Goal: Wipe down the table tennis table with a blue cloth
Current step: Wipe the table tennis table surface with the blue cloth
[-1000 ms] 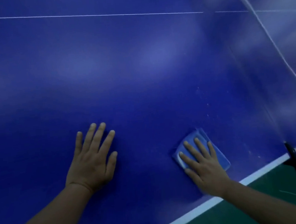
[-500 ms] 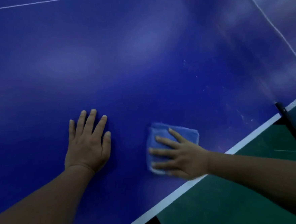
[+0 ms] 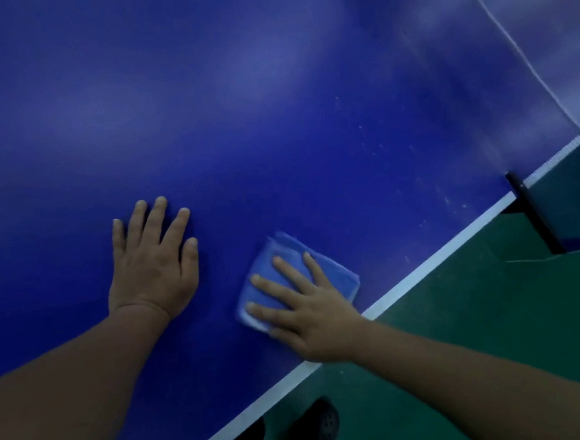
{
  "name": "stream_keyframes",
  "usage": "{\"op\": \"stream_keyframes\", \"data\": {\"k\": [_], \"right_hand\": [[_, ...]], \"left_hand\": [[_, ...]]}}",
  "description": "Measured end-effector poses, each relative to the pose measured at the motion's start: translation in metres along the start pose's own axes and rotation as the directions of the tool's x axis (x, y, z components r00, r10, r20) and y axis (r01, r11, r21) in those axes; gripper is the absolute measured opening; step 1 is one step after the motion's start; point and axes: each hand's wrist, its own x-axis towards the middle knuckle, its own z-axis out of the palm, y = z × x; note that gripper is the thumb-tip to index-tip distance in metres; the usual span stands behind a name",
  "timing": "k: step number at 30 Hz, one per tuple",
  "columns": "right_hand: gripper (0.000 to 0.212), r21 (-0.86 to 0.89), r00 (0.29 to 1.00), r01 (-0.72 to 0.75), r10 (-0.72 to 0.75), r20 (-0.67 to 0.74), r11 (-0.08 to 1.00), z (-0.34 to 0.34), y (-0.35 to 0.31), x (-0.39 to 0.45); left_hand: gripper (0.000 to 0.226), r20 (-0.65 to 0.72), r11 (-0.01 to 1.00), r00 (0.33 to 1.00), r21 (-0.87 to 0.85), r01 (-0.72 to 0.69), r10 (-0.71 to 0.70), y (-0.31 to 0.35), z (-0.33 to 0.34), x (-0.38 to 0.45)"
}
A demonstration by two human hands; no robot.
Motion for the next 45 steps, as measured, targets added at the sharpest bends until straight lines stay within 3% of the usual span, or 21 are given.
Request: {"op": "stream_keyframes", "data": {"k": [2, 4, 7, 9, 10, 11, 13, 14, 15, 17, 20, 22, 24, 27, 29, 32, 36, 39, 41, 43, 45], "right_hand": [[0.050, -0.015, 0.997, -0.068, 0.068, 0.032, 0.998, -0.007, 0.027, -0.041], [0.055, -0.043, 0.922, -0.384, 0.385, 0.040, 0.922, -0.017, 0.068, -0.057], [0.057, 0.081, 0.558, -0.827, 0.829, 0.014, 0.556, -0.028, 0.110, -0.048], [0.055, 0.173, 0.317, -0.933, 0.948, -0.019, 0.315, -0.028, 0.100, -0.016], [0.054, 0.187, 0.282, -0.941, 0.959, -0.028, 0.282, -0.026, 0.085, 0.003], [0.054, 0.185, 0.356, -0.914, 0.933, -0.058, 0.361, -0.022, 0.066, 0.020], [0.053, 0.093, 0.728, -0.676, 0.682, -0.066, 0.731, -0.011, 0.030, 0.036], [0.052, 0.041, 0.846, -0.531, 0.532, -0.037, 0.847, -0.010, 0.026, 0.032], [0.052, 0.024, 0.875, -0.483, 0.483, -0.016, 0.875, -0.012, 0.038, 0.024], [0.053, 0.021, 0.695, -0.719, 0.719, -0.022, 0.695, -0.015, 0.079, -0.006], [0.055, 0.194, 0.146, -0.971, 0.989, 0.020, 0.140, -0.025, 0.119, -0.044], [0.056, 0.223, 0.035, -0.974, 0.999, 0.013, 0.031, -0.027, 0.106, -0.031], [0.057, 0.194, 0.176, -0.965, 0.984, -0.007, 0.174, -0.021, 0.075, 0.005], [0.058, 0.131, 0.589, -0.799, 0.808, -0.031, 0.587, -0.017, 0.045, 0.064], [0.058, 0.134, 0.695, -0.709, 0.719, -0.033, 0.692, -0.024, 0.062, 0.094], [0.056, 0.133, 0.567, -0.815, 0.824, -0.024, 0.564, -0.028, 0.108, 0.084], [0.055, 0.212, 0.132, -0.969, 0.991, 0.018, 0.125, -0.025, 0.127, -0.022], [0.056, 0.237, 0.009, -0.971, 0.999, 0.042, -0.002, -0.024, 0.117, -0.055], [0.056, 0.231, 0.018, -0.973, 0.999, 0.029, 0.011, -0.023, 0.101, -0.032], [0.056, 0.191, 0.259, -0.946, 0.965, -0.038, 0.261, -0.018, 0.066, 0.002], [0.054, 0.098, 0.651, -0.751, 0.757, -0.051, 0.653, -0.009, 0.028, 0.020]], "left_hand": [[0.064, -0.005, 1.000, 1.000, 0.006, -0.002, 0.002, 0.000, 0.000, -0.001], [0.065, -0.014, 1.000, 1.000, 0.011, -0.003, 0.003, 0.002, 0.000, -0.002], [0.066, -0.008, 1.000, 1.000, 0.010, 0.001, -0.001, 0.004, -0.002, -0.002], [0.065, -0.004, 1.000, 1.000, 0.022, 0.003, -0.003, 0.004, -0.002, -0.002], [0.064, -0.005, 1.000, 1.000, 0.027, -0.001, 0.002, 0.004, -0.002, -0.002], [0.064, -0.006, 0.999, 1.000, 0.033, -0.008, 0.008, 0.004, -0.002, -0.002], [0.062, -0.008, 0.998, 0.999, 0.048, -0.033, 0.034, 0.003, 0.000, -0.002], [0.061, -0.005, 0.997, 0.999, 0.055, -0.046, 0.046, 0.002, 0.000, -0.002], [0.061, 0.000, 0.996, 0.998, 0.065, -0.056, 0.056, 0.002, 0.001, -0.001], [0.062, 0.009, 0.995, 0.998, 0.079, -0.065, 0.064, 0.001, 0.003, 0.000], [0.061, 0.007, 0.994, 0.997, 0.085, -0.072, 0.072, 0.000, 0.004, -0.001], [0.061, 0.005, 0.993, 0.997, 0.085, -0.077, 0.077, 0.001, 0.004, 0.000], [0.060, 0.005, 0.993, 0.997, 0.091, -0.074, 0.073, 0.000, 0.004, 0.000], [0.060, -0.003, 0.994, 0.998, 0.083, -0.065, 0.065, 0.001, 0.004, 0.000], [0.059, -0.006, 0.995, 0.998, 0.080, -0.064, 0.064, 0.001, 0.004, 0.000], [0.060, -0.007, 0.994, 0.998, 0.084, -0.064, 0.065, 0.000, 0.003, -0.001], [0.060, 0.000, 0.995, 0.998, 0.081, -0.065, 0.066, 0.001, 0.002, -0.001], [0.060, 0.006, 0.995, 0.998, 0.076, -0.059, 0.059, 0.002, 0.001, -0.001], [0.060, 0.012, 0.995, 0.998, 0.081, -0.062, 0.061, 0.001, 0.001, 0.000], [0.060, 0.009, 0.995, 0.998, 0.076, -0.064, 0.063, 0.001, 0.002, 0.000], [0.060, 0.007, 0.995, 0.998, 0.071, -0.065, 0.065, -0.001, 0.003, 0.000]]}}
